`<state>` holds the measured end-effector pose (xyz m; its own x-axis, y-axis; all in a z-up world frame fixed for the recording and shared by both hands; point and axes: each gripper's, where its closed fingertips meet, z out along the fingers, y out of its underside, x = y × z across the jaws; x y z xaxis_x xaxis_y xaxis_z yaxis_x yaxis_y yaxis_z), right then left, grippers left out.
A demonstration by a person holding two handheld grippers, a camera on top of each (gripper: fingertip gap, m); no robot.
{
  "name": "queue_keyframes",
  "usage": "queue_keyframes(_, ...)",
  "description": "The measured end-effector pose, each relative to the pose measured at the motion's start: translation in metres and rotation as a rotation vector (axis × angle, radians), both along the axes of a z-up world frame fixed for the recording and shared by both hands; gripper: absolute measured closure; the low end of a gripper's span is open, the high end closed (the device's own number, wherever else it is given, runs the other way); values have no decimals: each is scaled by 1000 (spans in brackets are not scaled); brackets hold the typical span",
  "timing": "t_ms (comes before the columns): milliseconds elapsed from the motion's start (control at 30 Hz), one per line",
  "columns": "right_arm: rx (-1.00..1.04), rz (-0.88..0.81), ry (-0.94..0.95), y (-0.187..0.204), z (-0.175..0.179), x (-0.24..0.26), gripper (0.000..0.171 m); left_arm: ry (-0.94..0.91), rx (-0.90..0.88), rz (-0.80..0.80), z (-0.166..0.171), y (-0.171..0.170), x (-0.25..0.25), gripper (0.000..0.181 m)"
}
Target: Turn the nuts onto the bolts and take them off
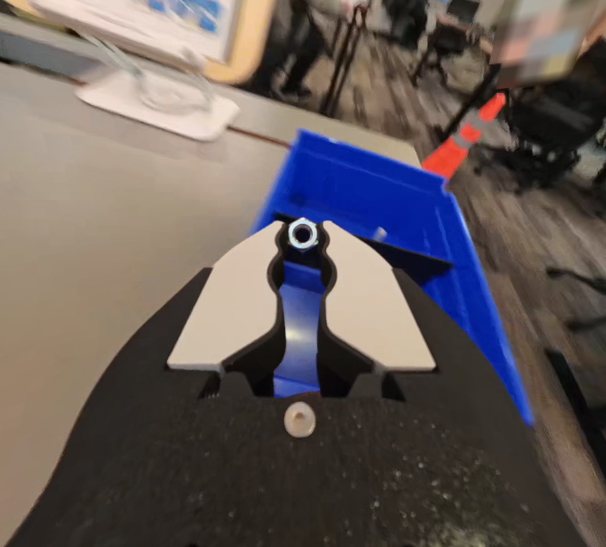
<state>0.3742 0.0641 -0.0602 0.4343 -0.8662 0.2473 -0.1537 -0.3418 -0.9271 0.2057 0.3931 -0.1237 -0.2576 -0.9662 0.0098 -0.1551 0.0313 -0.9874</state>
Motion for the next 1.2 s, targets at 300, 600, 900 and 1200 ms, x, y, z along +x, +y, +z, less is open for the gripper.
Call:
queue_keyframes(300,-240,-106,573,-111,-122,65,153,7,-23,-15,0,0,0,164)
queue_keyframes(600,-269,-156,775,-117,-151,63,153,33,39,-20,-7,-7,2,164)
queue_keyframes(900,-226,-191,694,-116,-139,66,146,37,66,-31,-9,-10,1,164)
queue_keyframes(1200,246,340,11,59,11,-37,140,41,46,-21,-8,-7,2,164)
